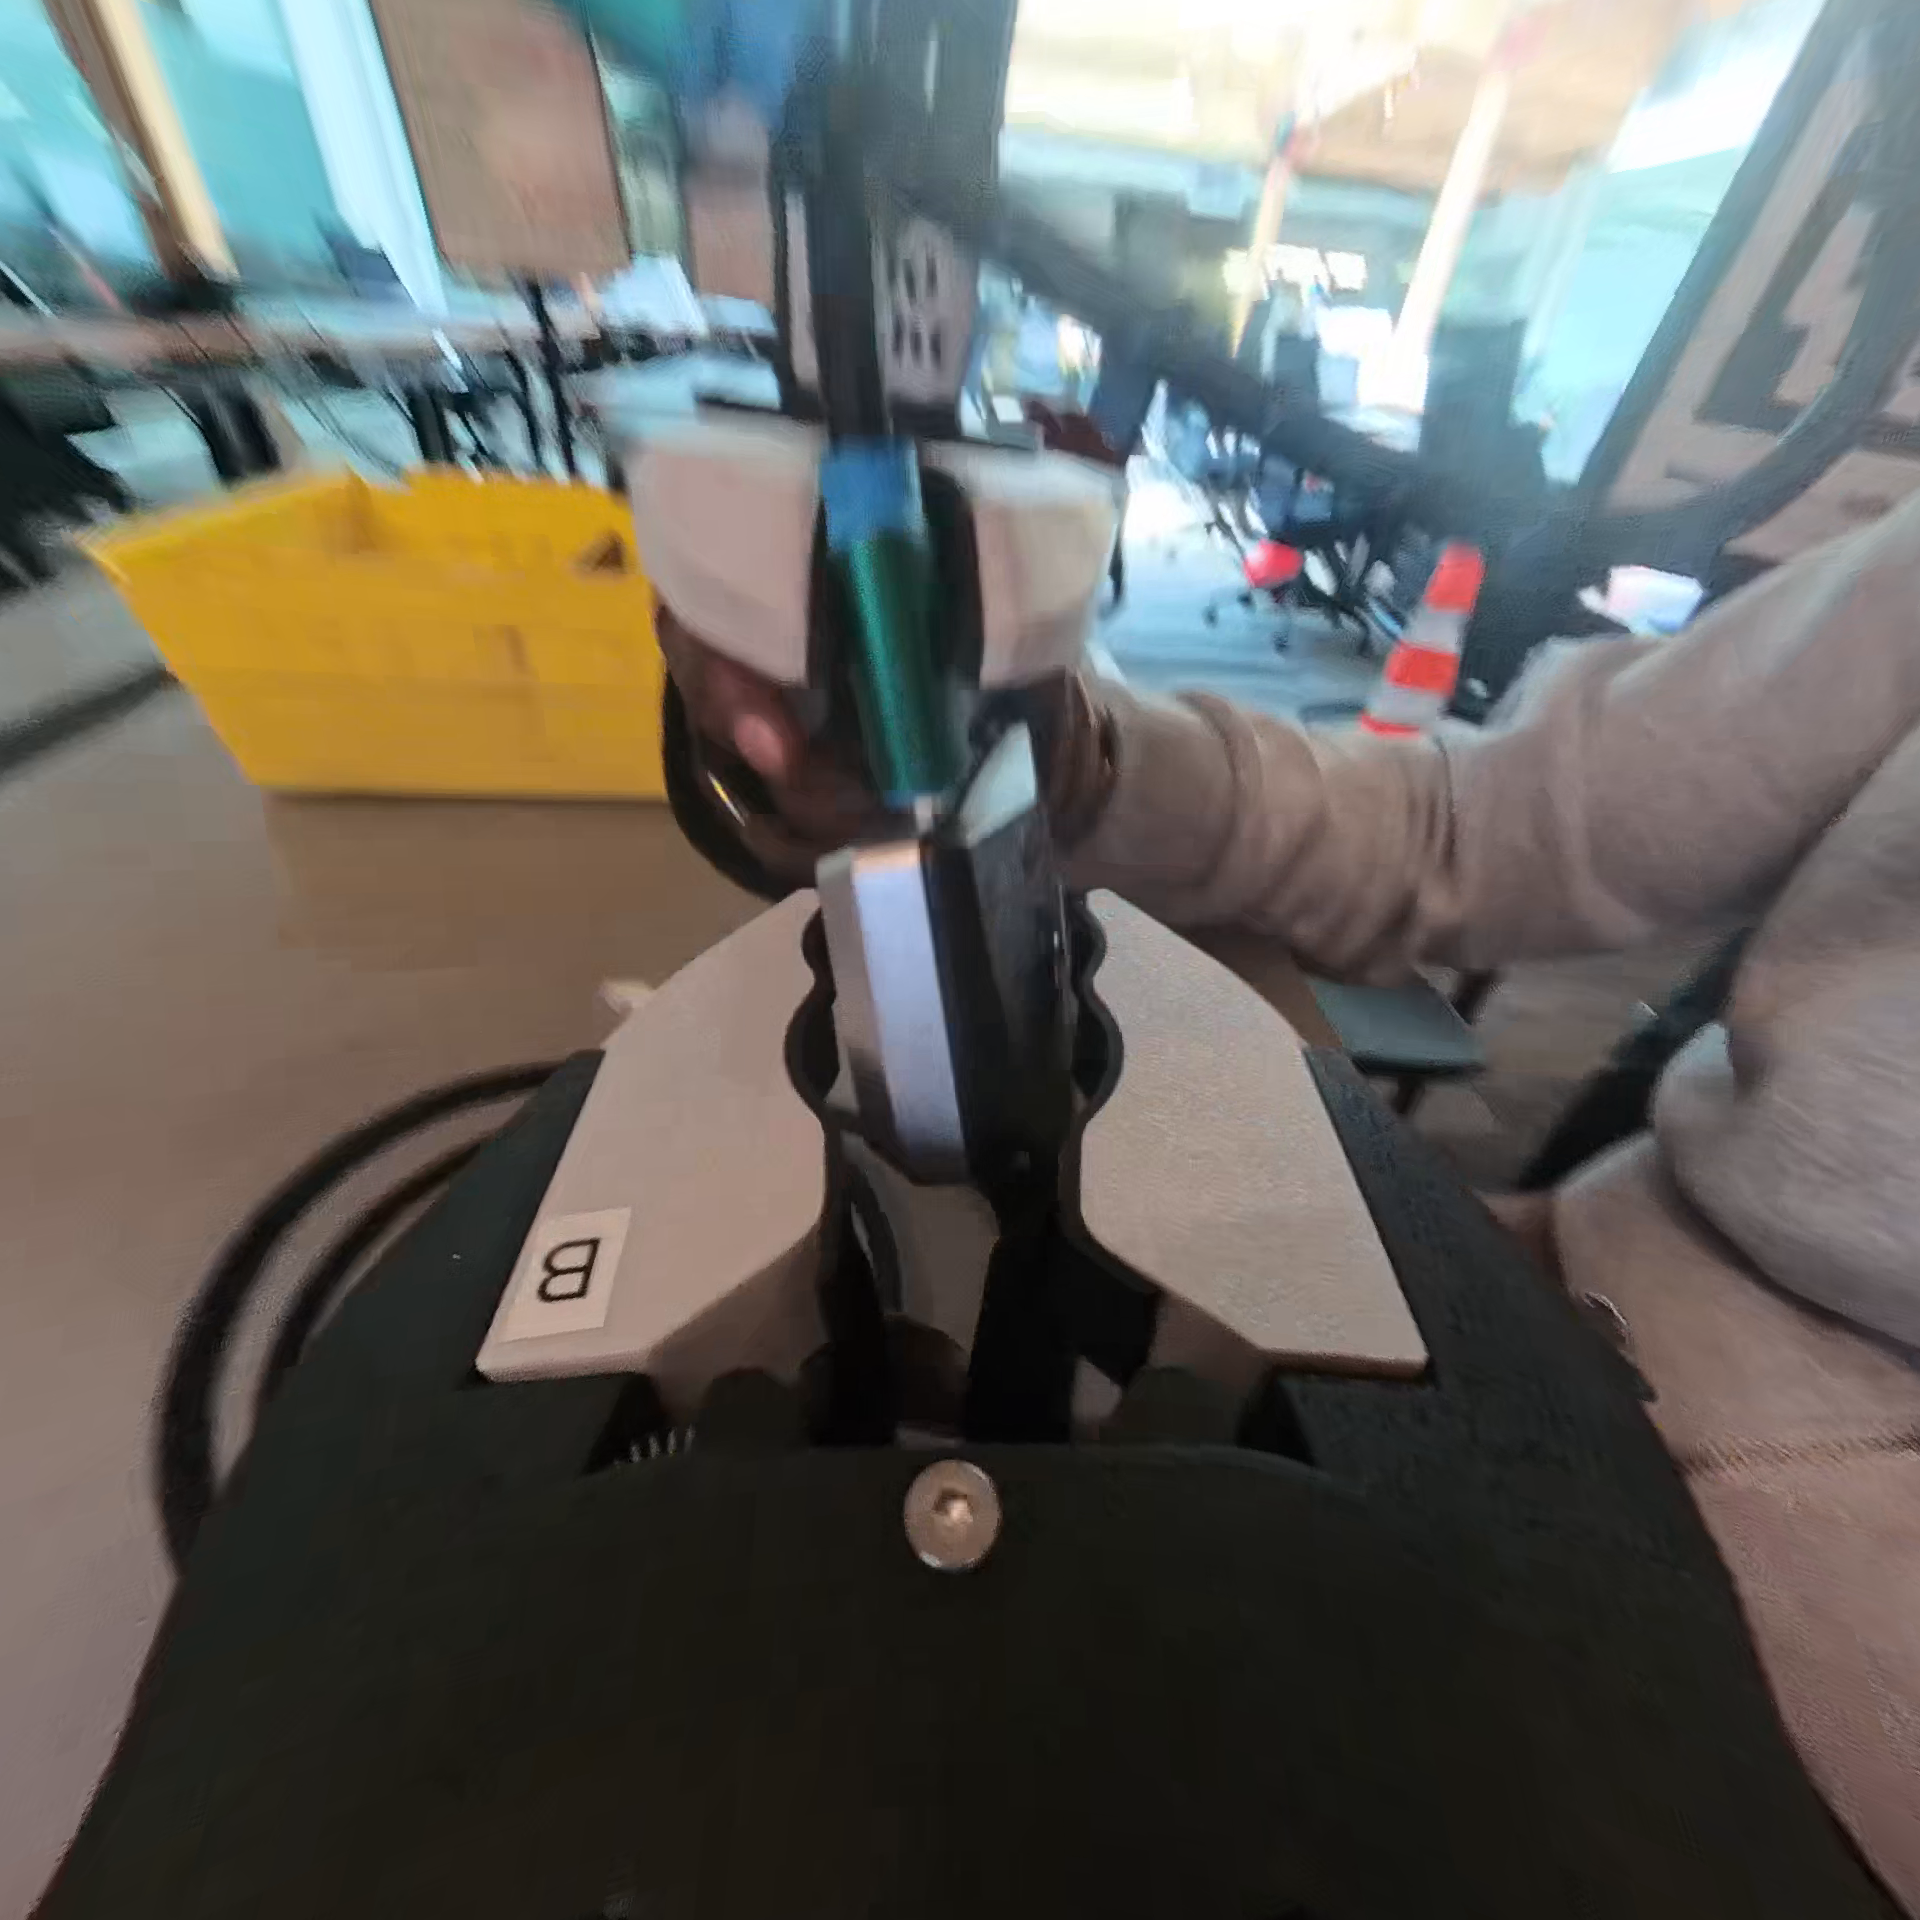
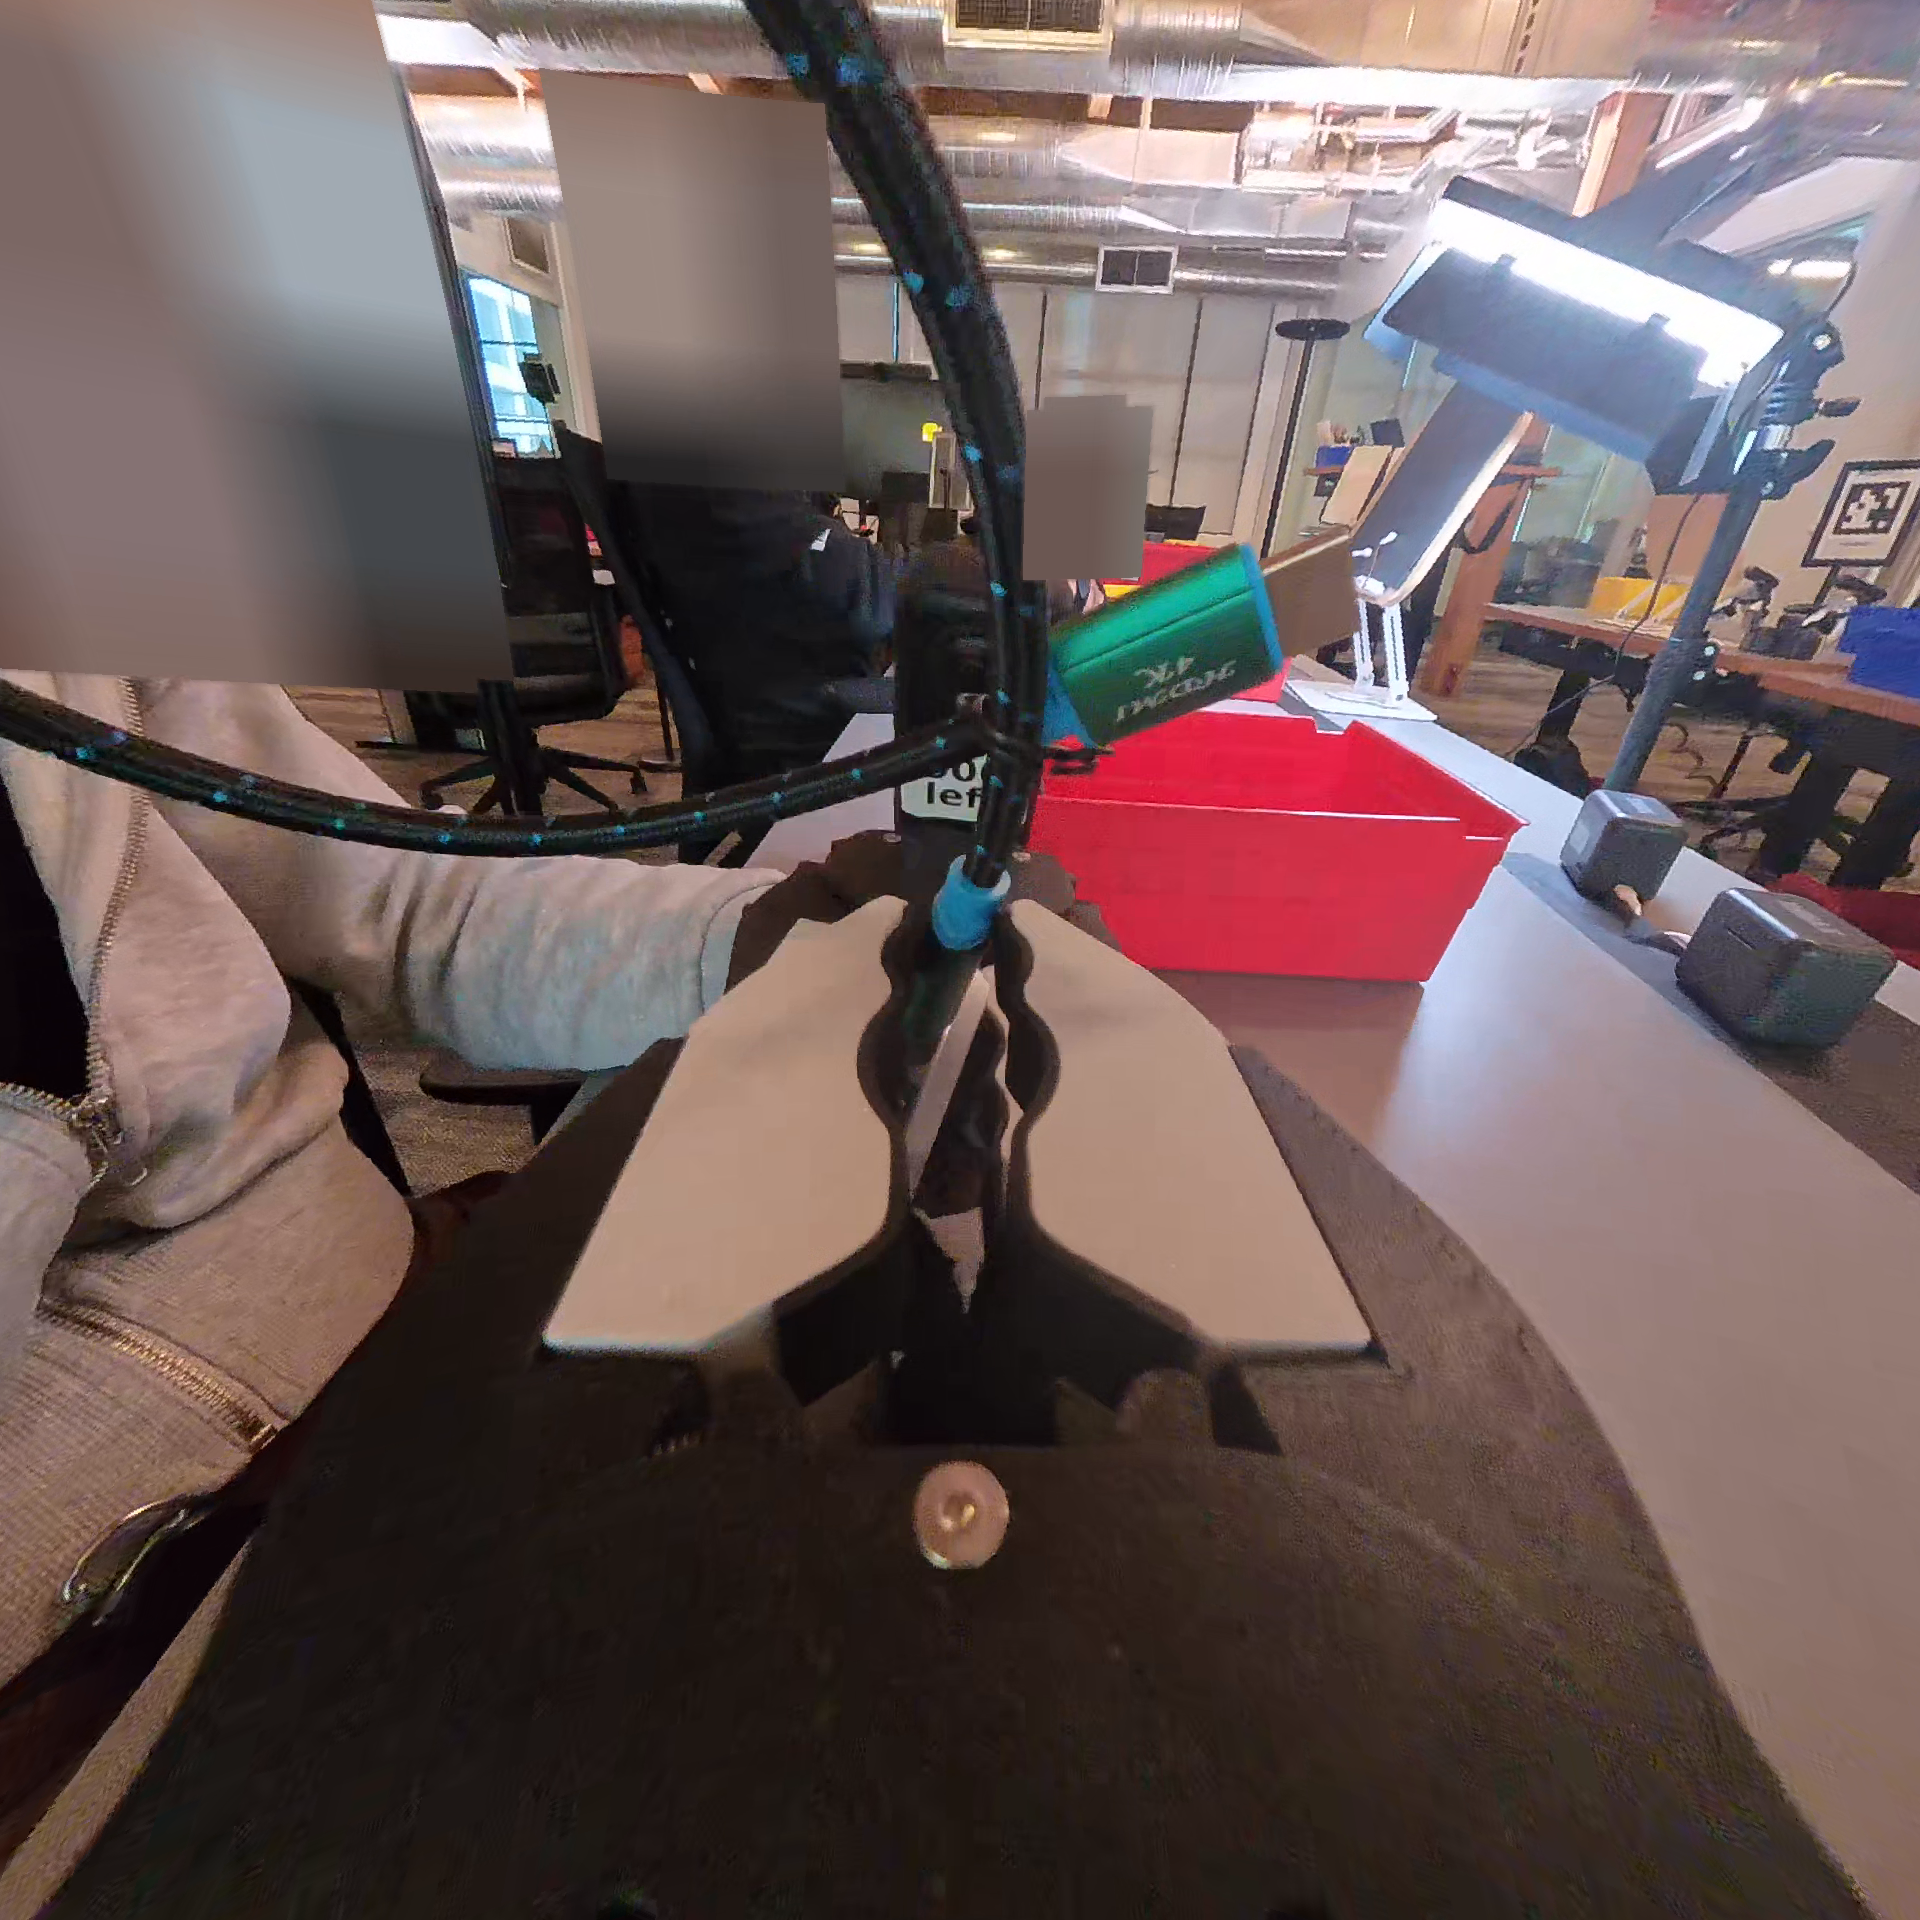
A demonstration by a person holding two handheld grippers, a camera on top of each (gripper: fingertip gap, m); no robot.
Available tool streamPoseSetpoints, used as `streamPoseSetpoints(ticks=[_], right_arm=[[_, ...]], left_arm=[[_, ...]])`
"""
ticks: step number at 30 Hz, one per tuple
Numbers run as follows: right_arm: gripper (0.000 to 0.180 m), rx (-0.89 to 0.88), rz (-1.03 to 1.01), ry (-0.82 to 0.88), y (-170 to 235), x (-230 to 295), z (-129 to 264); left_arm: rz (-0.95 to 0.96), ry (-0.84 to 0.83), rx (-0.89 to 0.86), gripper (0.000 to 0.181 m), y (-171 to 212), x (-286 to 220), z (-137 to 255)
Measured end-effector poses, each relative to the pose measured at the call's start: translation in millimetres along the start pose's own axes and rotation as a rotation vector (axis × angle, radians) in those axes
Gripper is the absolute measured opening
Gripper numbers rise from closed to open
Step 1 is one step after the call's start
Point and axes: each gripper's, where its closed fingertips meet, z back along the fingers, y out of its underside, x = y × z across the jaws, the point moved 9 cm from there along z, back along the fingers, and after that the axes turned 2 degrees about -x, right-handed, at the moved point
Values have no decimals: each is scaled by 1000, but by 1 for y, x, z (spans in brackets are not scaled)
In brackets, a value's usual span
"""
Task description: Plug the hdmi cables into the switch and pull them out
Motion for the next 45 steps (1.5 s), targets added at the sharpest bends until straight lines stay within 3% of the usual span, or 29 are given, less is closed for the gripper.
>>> streamPoseSetpoints(ticks=[2, 6, 19, 20, 22, 23, 24, 27, 30, 34, 38, 41, 43, 45], right_arm=[[14, 3, -14, 7, 3, -2, -2], [13, -18, -1, -2, 4, -3, -3], [12, -95, 14, 90, -4, -2, -3], [12, -127, 7, 123, -7, -3, 0], [10, -551, -41, 231, -40, -10, 42], [11, -664, -32, 260, -57, -11, 70], [11, -624, 25, 310, -68, -9, 90], [11, -264, 214, 583, -64, -6, 110], [11, -39, 268, 782, -48, -17, 105], [11, 189, 382, 871, -32, -25, 85], [11, 273, 496, 879, -26, -21, 67], [11, 413, 712, 976, -20, -17, 57], [11, 565, 916, 1073, -16, -14, 49], [11, 735, 1092, 1156, -11, -13, 39]], left_arm=[[-31, -36, -93, 34, -7, 1, 6], [101, 44, -80, 23, -9, 2, 7], [215, 63, -156, 22, -15, 6, 11], [212, 63, -142, 22, -14, 6, 12], [163, -20, 48, 23, 5, 8, 10], [188, -22, 0, 21, 5, 8, 10], [210, -23, -60, 21, 0, 9, 11], [259, -258, -120, 24, 0, 30, 22], [391, -390, -141, 29, 7, 46, 36], [442, -539, -69, 49, 13, 56, 41], [194, -825, -3, 76, 6, 56, 48], [-86, -982, -31, 86, -8, 46, 48], [-229, -960, -119, 84, -19, 34, 45], [-259, -799, -237, 69, -26, 19, 38]])
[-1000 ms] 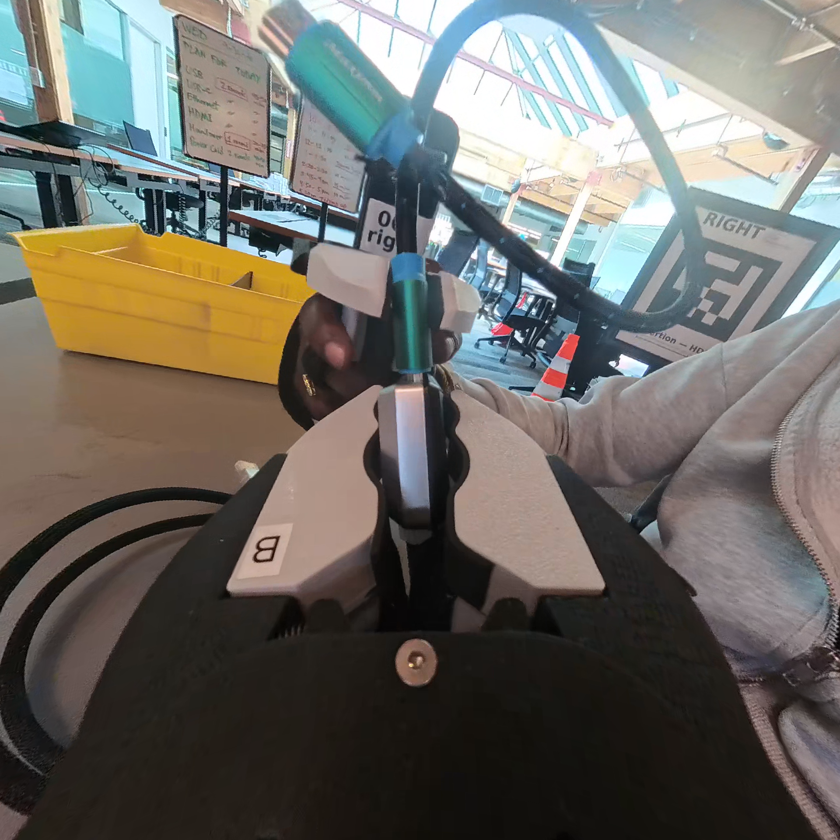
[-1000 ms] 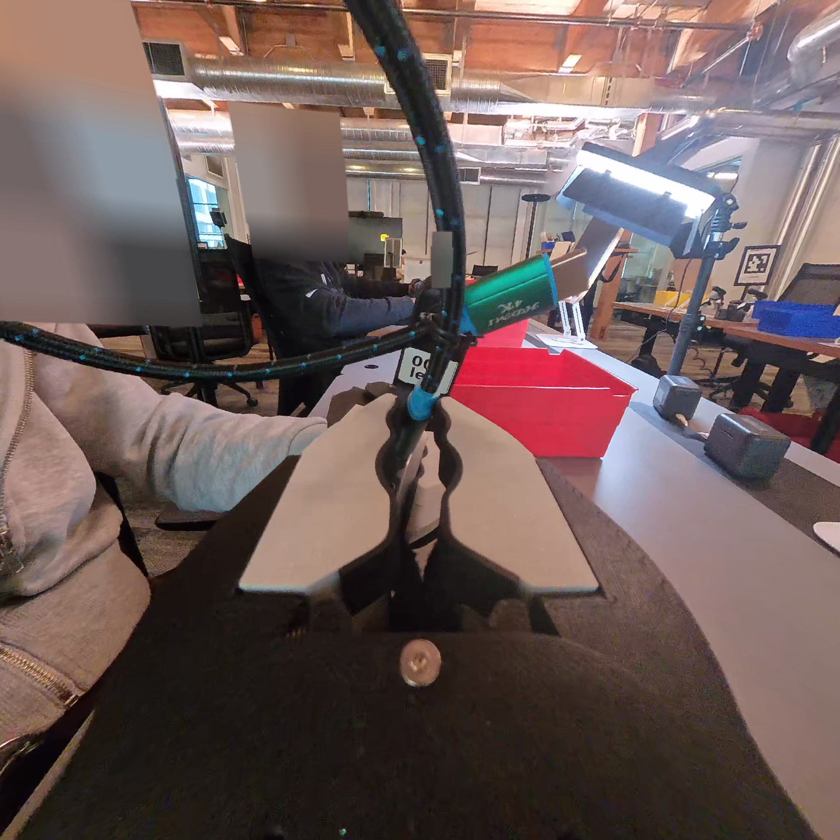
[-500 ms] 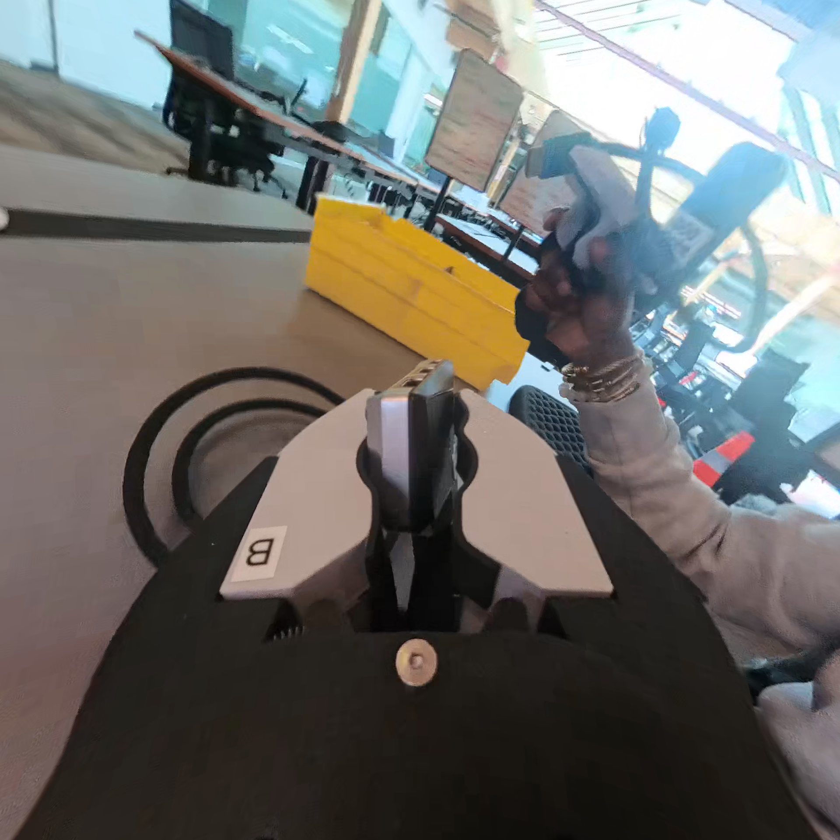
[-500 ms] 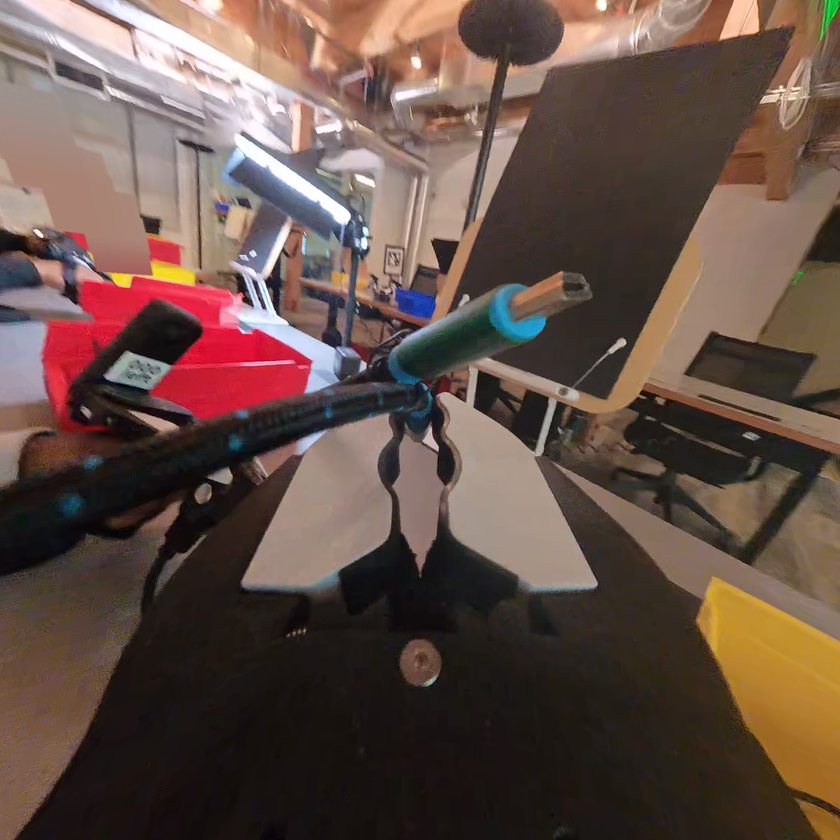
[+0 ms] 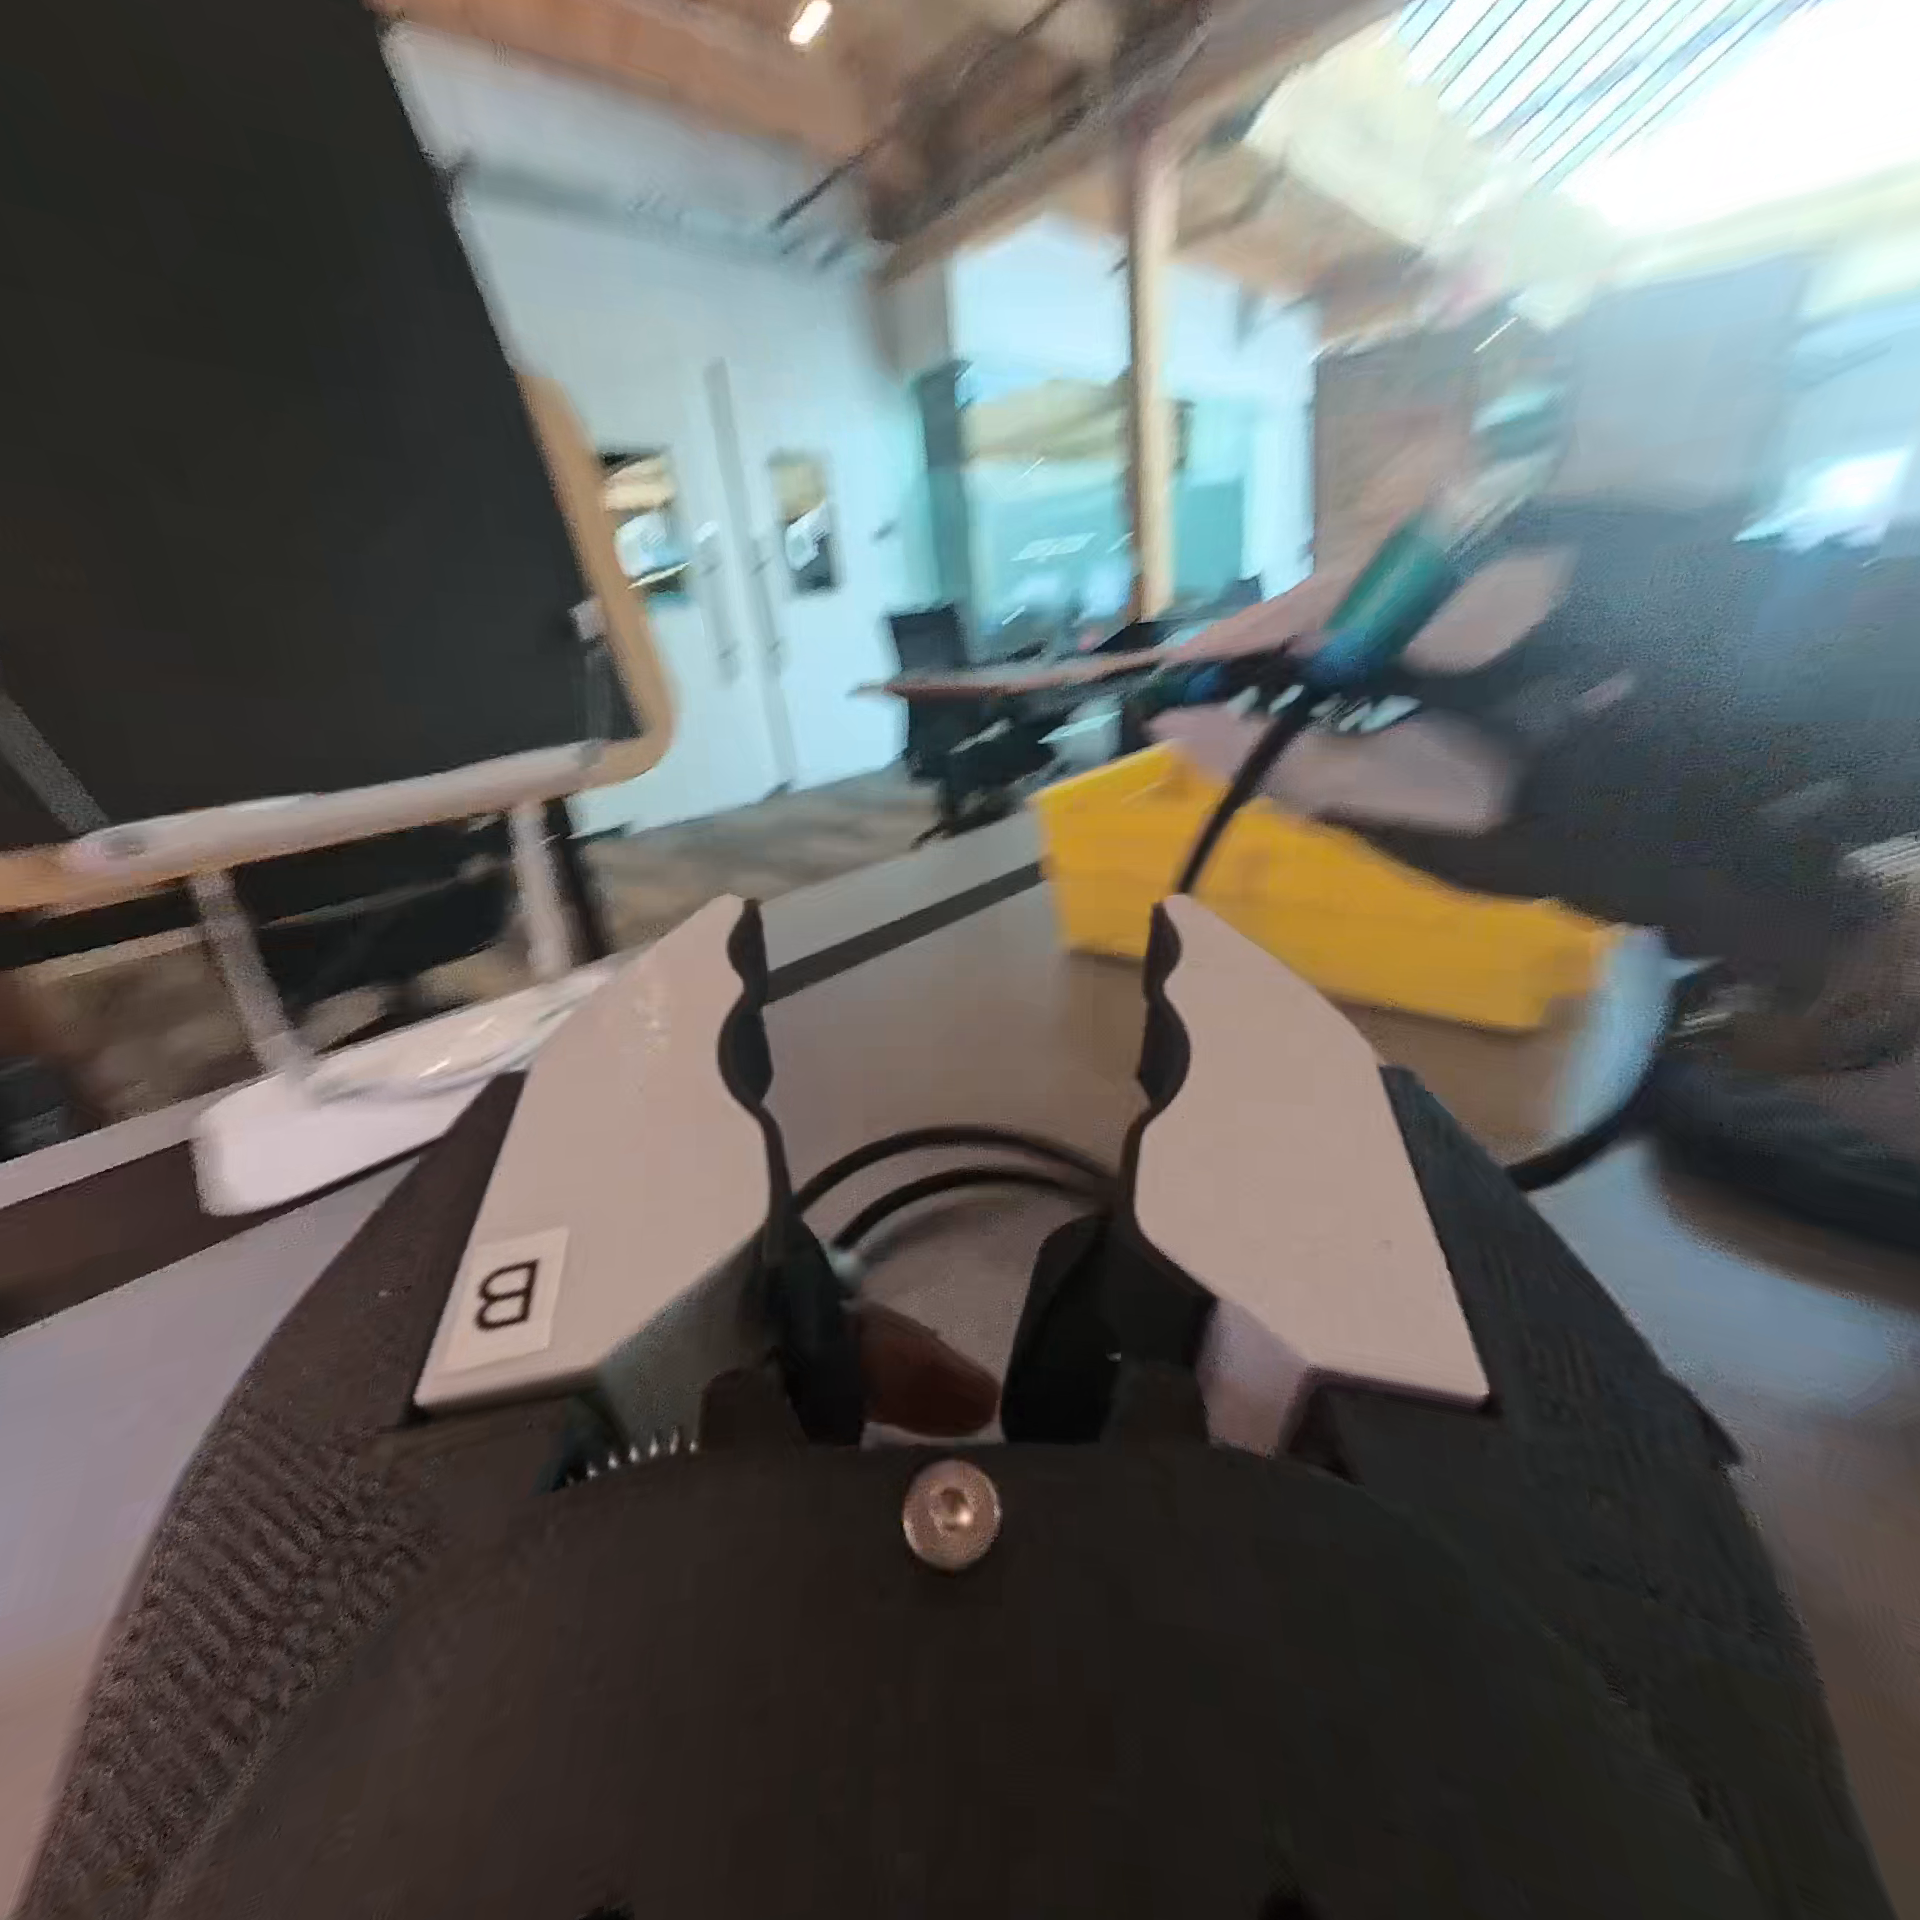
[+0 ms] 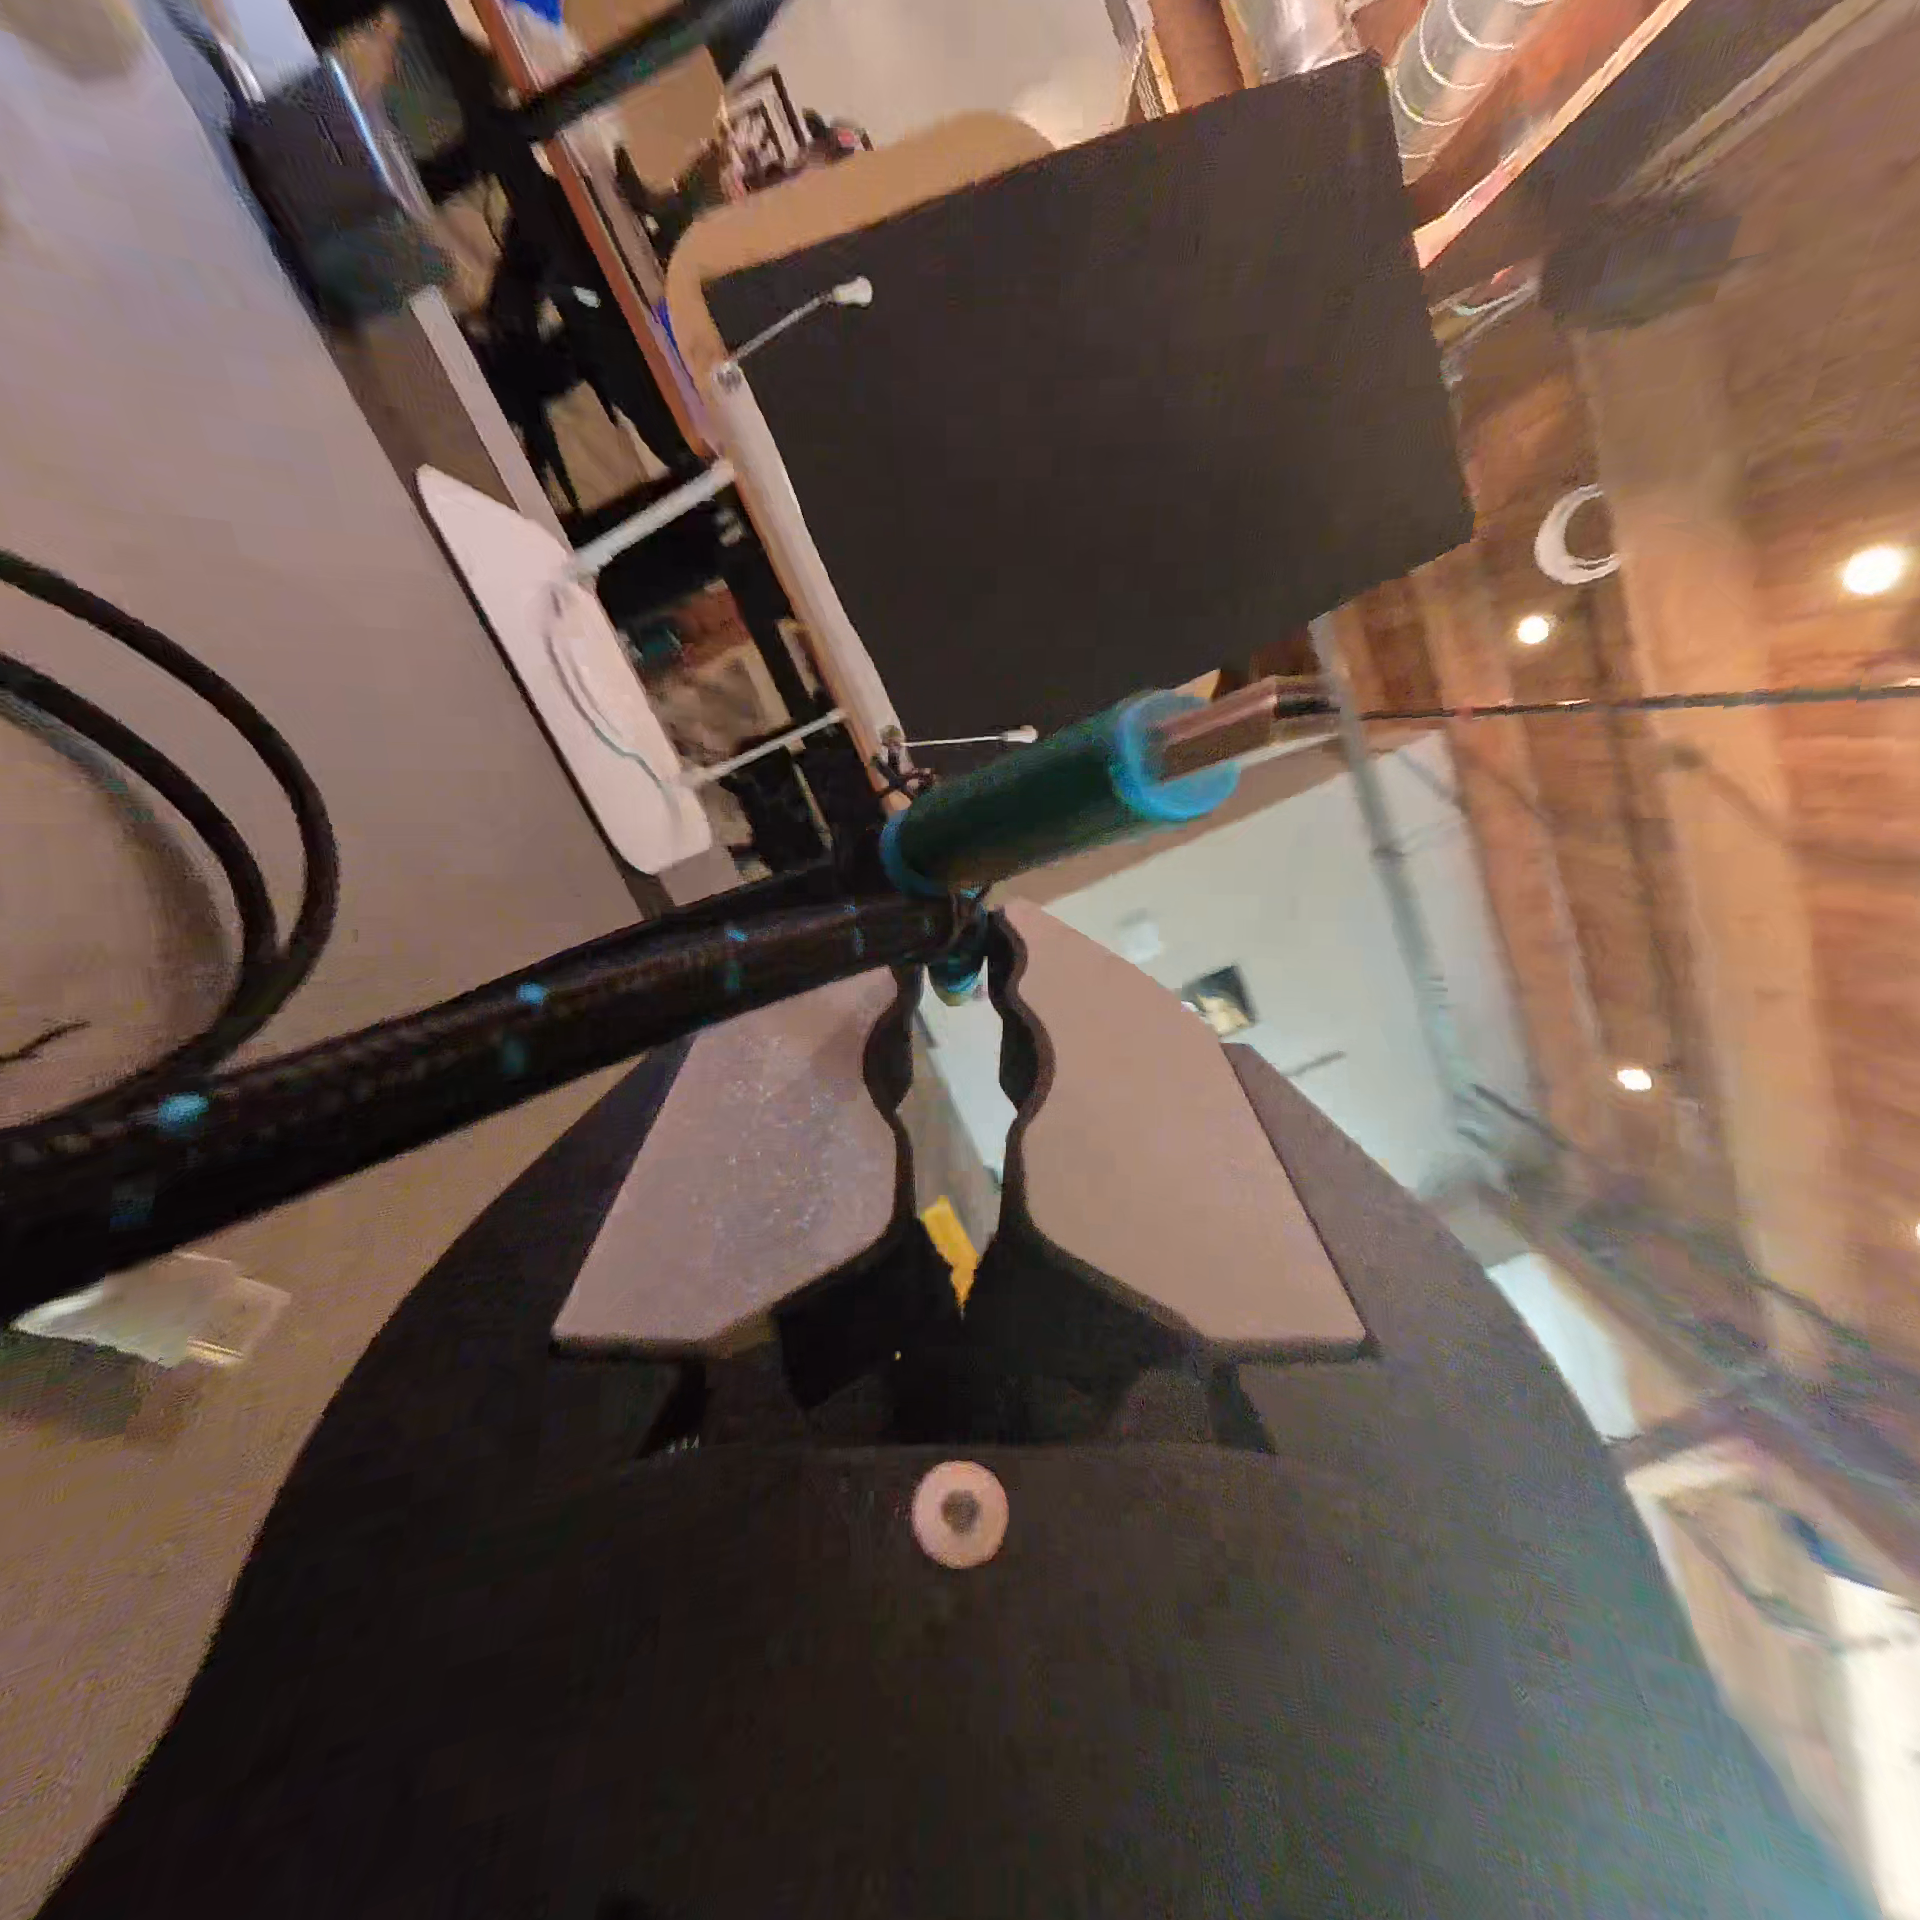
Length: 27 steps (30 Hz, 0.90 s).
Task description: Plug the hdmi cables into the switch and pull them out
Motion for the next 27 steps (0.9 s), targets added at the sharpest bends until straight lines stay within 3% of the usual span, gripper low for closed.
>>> streamPoseSetpoints(ticks=[4, 7, 10, 12, 13, 14, 19, 24, 26, 27], right_arm=[[11, 66, 266, 47, -18, 20, -3], [11, 38, 342, -9, -32, 36, -3], [11, -100, 388, -175, -49, 58, 3], [11, -178, 357, -264, -57, 67, 9], [11, -182, 343, -284, -58, 68, 10], [11, -174, 339, -286, -58, 67, 9], [11, 12, 249, -266, -38, 52, -2], [11, 77, 101, -246, -21, 33, -5], [11, 98, 83, -221, -23, 30, -5], [11, 133, 89, -204, -23, 29, -6]], left_arm=[[127, 183, -120, 68, -10, -17, 2], [-17, 193, -148, 61, -10, -26, 2], [-144, 236, -123, 54, -6, -33, 1], [-216, 320, -126, 36, -4, -40, 2], [-238, 357, -132, 16, -4, -43, 4], [-248, 367, -128, 13, -5, -44, 5], [-164, 424, -257, 9, -21, -37, 17], [-12, 383, -380, 8, -32, -18, 25], [79, 351, -368, 7, -30, -12, 22], [115, 340, -352, 15, -28, -10, 20]])
